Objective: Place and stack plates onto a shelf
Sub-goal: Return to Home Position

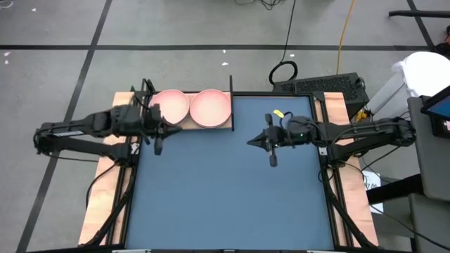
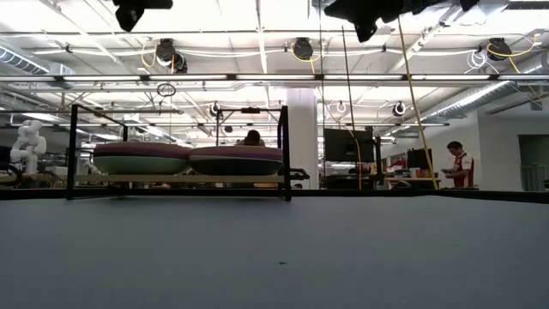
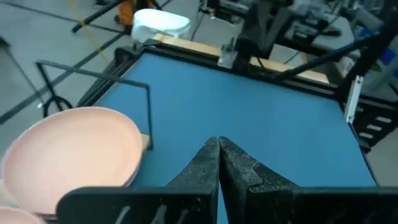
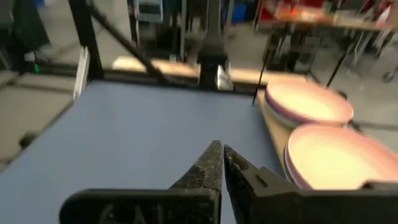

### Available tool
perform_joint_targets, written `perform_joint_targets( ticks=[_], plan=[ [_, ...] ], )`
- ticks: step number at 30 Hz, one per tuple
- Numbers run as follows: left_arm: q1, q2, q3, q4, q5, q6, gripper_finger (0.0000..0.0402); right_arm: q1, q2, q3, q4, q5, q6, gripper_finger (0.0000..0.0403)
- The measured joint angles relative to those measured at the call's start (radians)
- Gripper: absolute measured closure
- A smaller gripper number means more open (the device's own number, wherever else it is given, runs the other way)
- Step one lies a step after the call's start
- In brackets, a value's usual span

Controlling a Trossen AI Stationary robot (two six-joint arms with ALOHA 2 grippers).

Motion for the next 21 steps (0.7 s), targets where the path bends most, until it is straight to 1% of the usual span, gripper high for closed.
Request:
perform_joint_targets(
  ticks=[2,6,10,13,17,21],
  plan=[
    [-0.029,-0.008,-0.054,0.059,-0.007,0.007,0.0396,0.0,-0.007,-0.054,0.113,0.015,0.01,0.0402],
    [-0.082,-0.011,-0.186,0.27,0.007,0.018,0.0396,0.001,-0.011,-0.181,0.31,0.027,0.012,0.0403],
    [-0.115,-0.011,-0.297,0.448,0.009,0.051,0.0396,0.001,-0.013,-0.315,0.543,0.028,-0.003,0.0403],
    [-0.127,-0.012,-0.361,0.529,0.009,0.07,0.0396,0.0,-0.015,-0.405,0.679,0.029,-0.004,0.0403],
    [-0.147,-0.014,-0.445,0.646,0.02,0.098,0.0396,0.0,-0.016,-0.504,0.794,0.032,0.026,0.0403],
    [-0.165,-0.013,-0.571,0.808,0.035,0.088,0.0396,0.004,-0.015,-0.594,0.86,0.057,0.066,0.0403]
  ],
)
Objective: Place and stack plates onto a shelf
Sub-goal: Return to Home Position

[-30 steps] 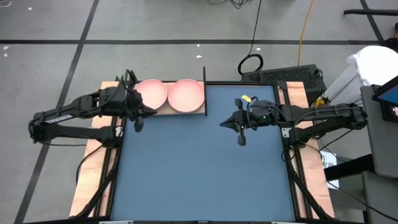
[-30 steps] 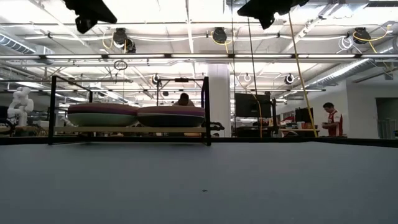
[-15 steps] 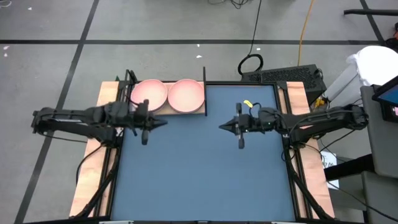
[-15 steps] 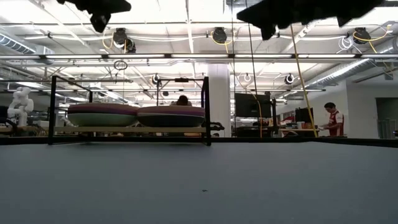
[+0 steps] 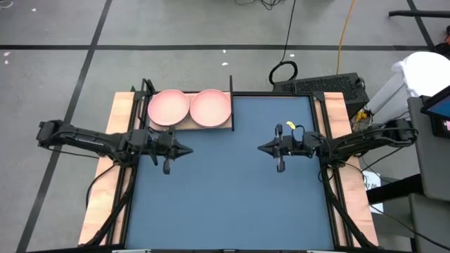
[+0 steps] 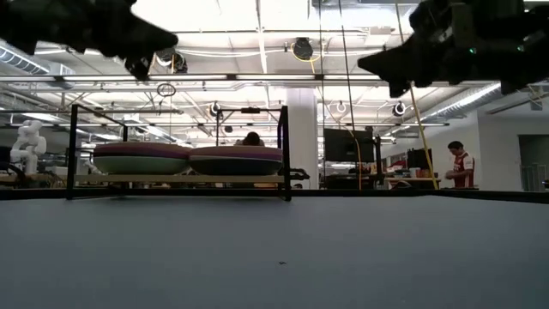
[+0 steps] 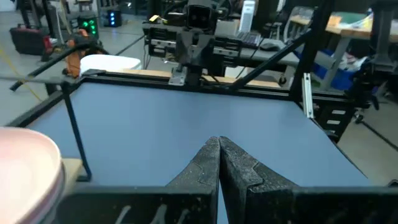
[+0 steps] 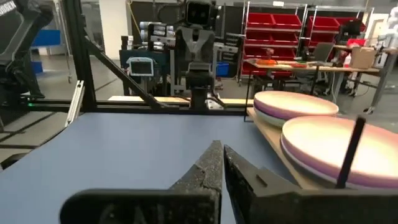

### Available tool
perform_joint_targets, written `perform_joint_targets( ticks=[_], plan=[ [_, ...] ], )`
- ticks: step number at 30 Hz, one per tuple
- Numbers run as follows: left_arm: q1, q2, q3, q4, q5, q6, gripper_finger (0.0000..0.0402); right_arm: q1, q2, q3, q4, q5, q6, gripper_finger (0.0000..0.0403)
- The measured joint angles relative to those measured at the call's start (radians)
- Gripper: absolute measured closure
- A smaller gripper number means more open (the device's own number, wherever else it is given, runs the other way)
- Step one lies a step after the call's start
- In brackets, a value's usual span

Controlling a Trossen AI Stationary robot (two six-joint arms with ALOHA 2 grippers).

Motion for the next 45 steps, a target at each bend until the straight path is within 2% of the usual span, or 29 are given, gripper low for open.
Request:
perform_joint_targets(
  ticks=[6,11,16,23,33,40,45],
  plan=[
    [-0.027,-0.005,-0.131,0.13,0.001,-0.038,0.0396,0.0,0.0,-0.092,0.095,0.021,0.012,0.0403],
    [-0.033,-0.005,-0.191,0.186,-0.007,-0.038,0.0396,0.0,0.0,-0.154,0.134,0.021,0.005,0.0403],
    [-0.033,-0.005,-0.242,0.269,-0.011,-0.017,0.0396,0.0,0.002,-0.238,0.253,0.021,0.006,0.0403],
    [-0.032,-0.005,-0.343,0.451,-0.013,-0.012,0.0396,0.0,-0.009,-0.244,0.207,-0.006,-0.026,0.0403],
    [-0.032,-0.042,-0.348,0.463,-0.028,0.037,0.0396,0.001,-0.022,-0.245,0.169,-0.062,-0.02,0.0403],
    [-0.032,-0.213,-0.348,0.368,-0.043,0.012,0.0396,-0.001,-0.097,-0.246,0.124,-0.087,-0.019,0.0403],
    [-0.032,-0.362,-0.348,0.221,-0.079,0.034,0.0396,-0.001,-0.194,-0.246,0.026,-0.087,-0.013,0.0403]
  ],
)
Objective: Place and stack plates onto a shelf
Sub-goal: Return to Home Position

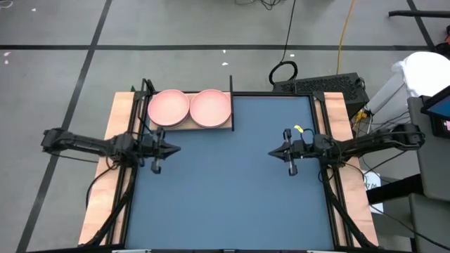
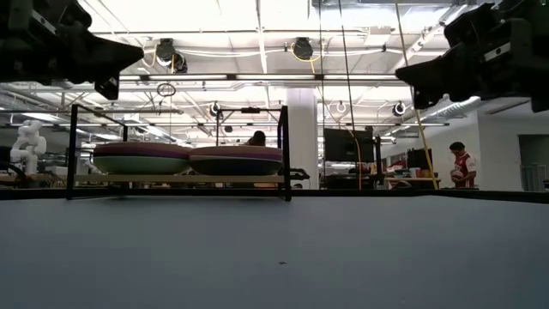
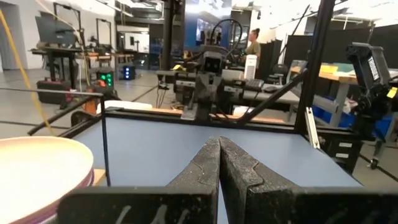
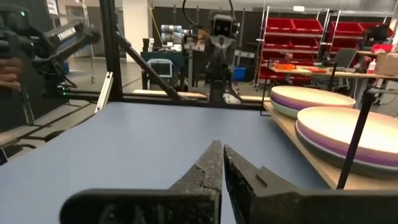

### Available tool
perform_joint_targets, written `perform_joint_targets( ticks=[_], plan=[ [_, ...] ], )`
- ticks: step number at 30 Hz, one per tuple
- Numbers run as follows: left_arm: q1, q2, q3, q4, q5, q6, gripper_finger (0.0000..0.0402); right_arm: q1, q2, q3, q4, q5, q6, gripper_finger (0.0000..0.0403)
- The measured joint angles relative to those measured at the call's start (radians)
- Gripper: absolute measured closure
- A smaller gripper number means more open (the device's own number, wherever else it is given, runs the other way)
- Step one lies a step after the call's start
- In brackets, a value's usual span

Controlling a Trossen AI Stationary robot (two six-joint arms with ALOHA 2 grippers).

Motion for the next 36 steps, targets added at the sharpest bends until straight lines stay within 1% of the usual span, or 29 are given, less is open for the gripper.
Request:
perform_joint_targets(
  ticks=[4,8,11,12,14,16,18,24,27,29,32,36],
  plan=[
    [0.0,-0.112,0.0,-0.149,-0.001,-0.004,0.0396,0.0,-0.097,0.0,-0.073,0.001,-0.007,0.0403],
    [0.0,-0.218,0.0,-0.299,-0.02,-0.004,0.0396,0.0,-0.205,0.0,-0.198,0.001,-0.01,0.0403],
    [0.0,-0.29,0.0,-0.39,-0.029,-0.011,0.0396,0.0,-0.291,0.0,-0.256,0.003,-0.008,0.0403],
    [0.0,-0.313,0.0,-0.418,-0.031,-0.018,0.0396,0.0,-0.325,0.0,-0.278,0.013,-0.01,0.0403],
    [0.0,-0.356,0.002,-0.458,-0.031,-0.039,0.0396,0.0,-0.394,0.0,-0.342,0.066,-0.01,0.0403],
    [-0.001,-0.385,0.003,-0.46,-0.029,-0.043,0.0396,0.0,-0.466,0.0,-0.417,0.106,-0.012,0.0403],
    [-0.001,-0.383,0.003,-0.462,-0.028,-0.041,0.0396,0.0,-0.539,0.0,-0.492,0.105,-0.014,0.0403],
    [0.0,-0.382,0.003,-0.463,-0.028,-0.011,0.0396,0.0,-0.756,0.0,-0.718,0.028,0.004,0.0403],
    [0.0,-0.382,0.003,-0.464,-0.031,-0.023,0.0396,0.0,-0.867,0.0,-0.824,0.021,0.016,0.0403],
    [0.0,-0.383,0.003,-0.464,-0.031,-0.035,0.0396,0.0,-0.88,0.0,-0.835,-0.002,0.02,0.0403],
    [0.0,-0.382,0.003,-0.465,-0.032,-0.043,0.0396,0.0,-0.877,0.0,-0.845,-0.072,0.026,0.0403],
    [0.0,-0.381,0.003,-0.466,-0.032,-0.021,0.0396,0.0,-0.877,0.0,-0.853,-0.069,0.073,0.0403]
  ],
)
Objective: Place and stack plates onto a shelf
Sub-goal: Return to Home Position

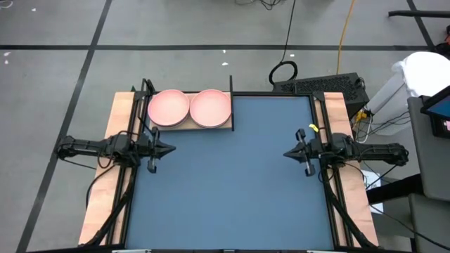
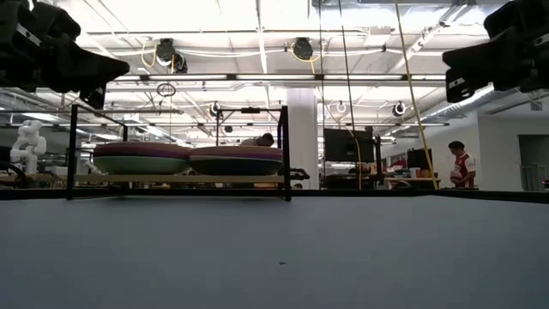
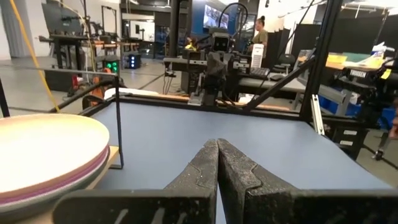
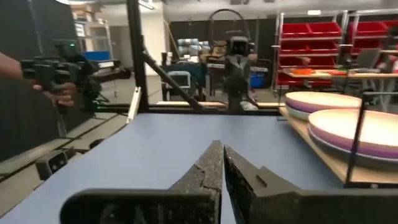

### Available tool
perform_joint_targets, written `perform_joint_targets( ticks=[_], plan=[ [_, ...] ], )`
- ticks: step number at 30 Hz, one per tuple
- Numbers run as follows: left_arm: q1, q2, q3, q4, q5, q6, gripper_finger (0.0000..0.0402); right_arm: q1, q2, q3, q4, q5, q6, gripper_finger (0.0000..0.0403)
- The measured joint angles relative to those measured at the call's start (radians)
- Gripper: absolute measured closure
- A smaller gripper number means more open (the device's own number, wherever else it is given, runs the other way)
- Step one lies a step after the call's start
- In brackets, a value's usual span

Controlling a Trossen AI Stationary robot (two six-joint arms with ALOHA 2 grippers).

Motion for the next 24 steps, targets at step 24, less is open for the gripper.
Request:
perform_joint_targets(
  ticks=[24],
  plan=[
    [0.004,0.0,0.0,-0.001,-0.003,0.125,0.0396,0.0,0.008,0.0,0.014,0.046,-0.008,0.0403]
  ],
)
